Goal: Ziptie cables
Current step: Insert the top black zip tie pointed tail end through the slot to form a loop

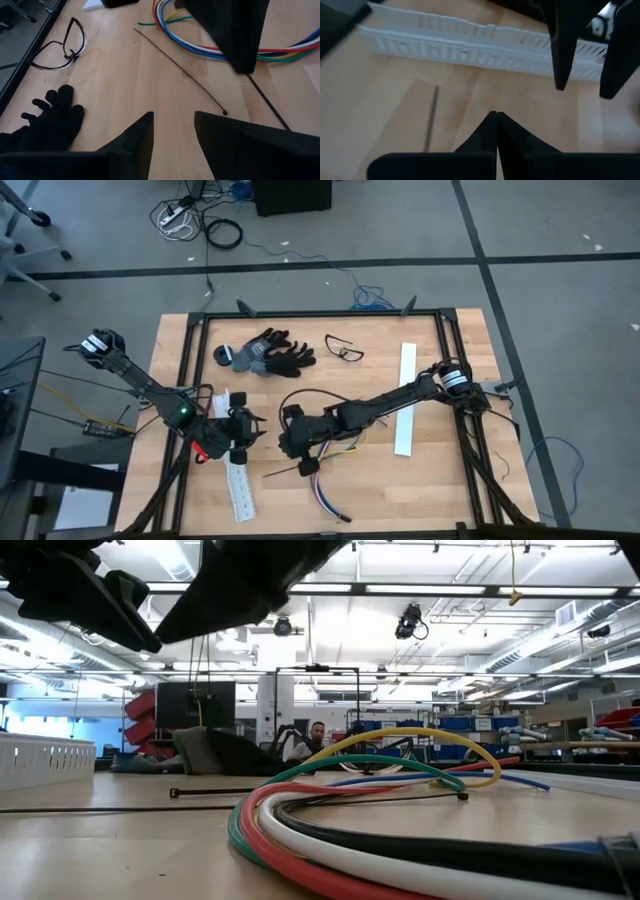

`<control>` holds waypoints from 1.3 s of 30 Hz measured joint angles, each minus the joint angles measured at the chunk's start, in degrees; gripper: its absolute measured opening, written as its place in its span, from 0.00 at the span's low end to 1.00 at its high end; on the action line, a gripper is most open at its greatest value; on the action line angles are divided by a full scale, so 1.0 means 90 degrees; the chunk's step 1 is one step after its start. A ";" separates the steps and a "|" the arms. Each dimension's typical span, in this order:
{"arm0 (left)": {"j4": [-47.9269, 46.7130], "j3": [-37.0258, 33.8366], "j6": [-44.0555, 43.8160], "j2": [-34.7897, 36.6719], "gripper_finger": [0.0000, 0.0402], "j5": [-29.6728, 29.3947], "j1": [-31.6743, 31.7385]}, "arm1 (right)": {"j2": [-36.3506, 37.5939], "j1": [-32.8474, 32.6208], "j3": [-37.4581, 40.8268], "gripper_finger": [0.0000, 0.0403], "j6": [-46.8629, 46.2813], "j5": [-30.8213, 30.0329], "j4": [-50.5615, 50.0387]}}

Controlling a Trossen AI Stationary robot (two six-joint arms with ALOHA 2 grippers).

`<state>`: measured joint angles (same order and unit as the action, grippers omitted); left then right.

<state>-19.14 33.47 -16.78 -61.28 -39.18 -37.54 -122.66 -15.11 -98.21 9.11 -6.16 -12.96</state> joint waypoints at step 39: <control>0.0197 -0.0001 -0.0015 -0.0002 0.34 -0.0007 -0.0008 | -0.0636 0.0376 0.0944 0.32 -0.0375 0.0903 0.1287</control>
<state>-17.37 33.47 -16.91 -61.30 -39.24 -37.60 -128.38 -11.73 -89.72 5.73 1.96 -1.38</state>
